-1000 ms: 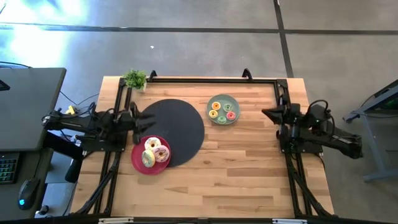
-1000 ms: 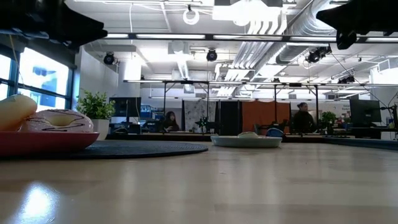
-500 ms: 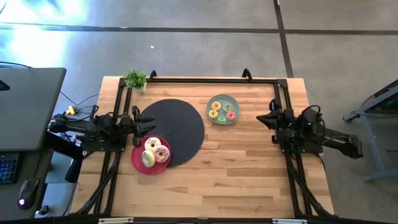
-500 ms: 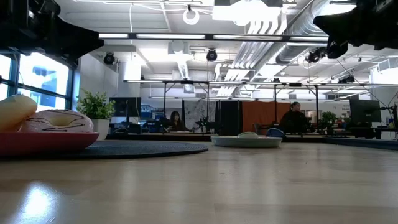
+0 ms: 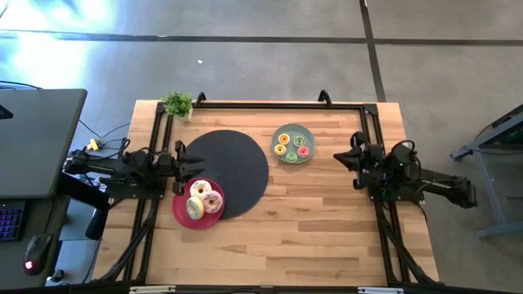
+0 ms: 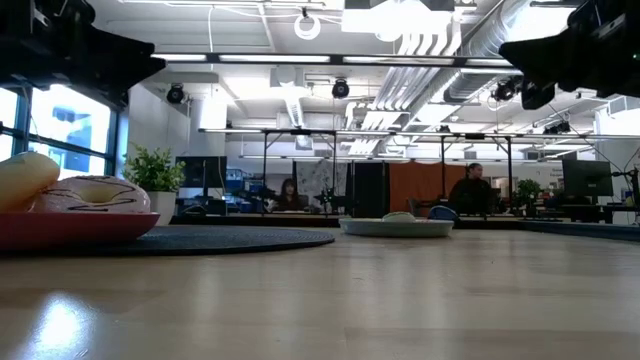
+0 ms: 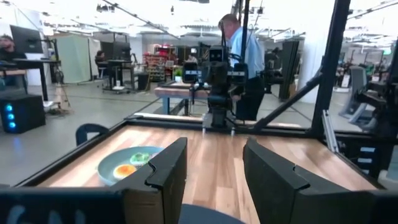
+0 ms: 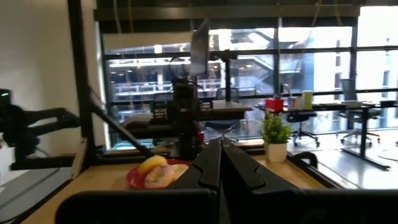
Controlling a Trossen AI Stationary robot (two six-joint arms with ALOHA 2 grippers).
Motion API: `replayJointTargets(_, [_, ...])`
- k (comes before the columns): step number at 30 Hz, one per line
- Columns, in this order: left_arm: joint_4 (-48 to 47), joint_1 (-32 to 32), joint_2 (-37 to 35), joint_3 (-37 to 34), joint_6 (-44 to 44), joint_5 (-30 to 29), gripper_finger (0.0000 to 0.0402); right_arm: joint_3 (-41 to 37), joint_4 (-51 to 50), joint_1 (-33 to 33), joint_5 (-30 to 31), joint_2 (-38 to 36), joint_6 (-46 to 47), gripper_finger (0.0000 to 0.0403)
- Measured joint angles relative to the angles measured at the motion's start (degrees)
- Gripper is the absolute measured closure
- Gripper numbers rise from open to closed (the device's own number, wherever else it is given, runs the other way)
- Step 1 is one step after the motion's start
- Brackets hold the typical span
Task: Pick & Place donuts
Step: Return to Home Position
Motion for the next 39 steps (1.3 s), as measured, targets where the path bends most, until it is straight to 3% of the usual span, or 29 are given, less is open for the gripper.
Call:
replayJointTargets(10, [-4.89,0.00,0.02,-0.09,-1.22,-0.52,0.0252,-0.02,-3.05,-0.02,9.86,0.00,-0.02,0.0402])
replayJointTargets(39, [-5.77,0.00,0.04,-0.14,-1.68,-0.54,0.0252,-0.07,-3.04,-0.01,9.60,0.02,-0.02,0.0402])
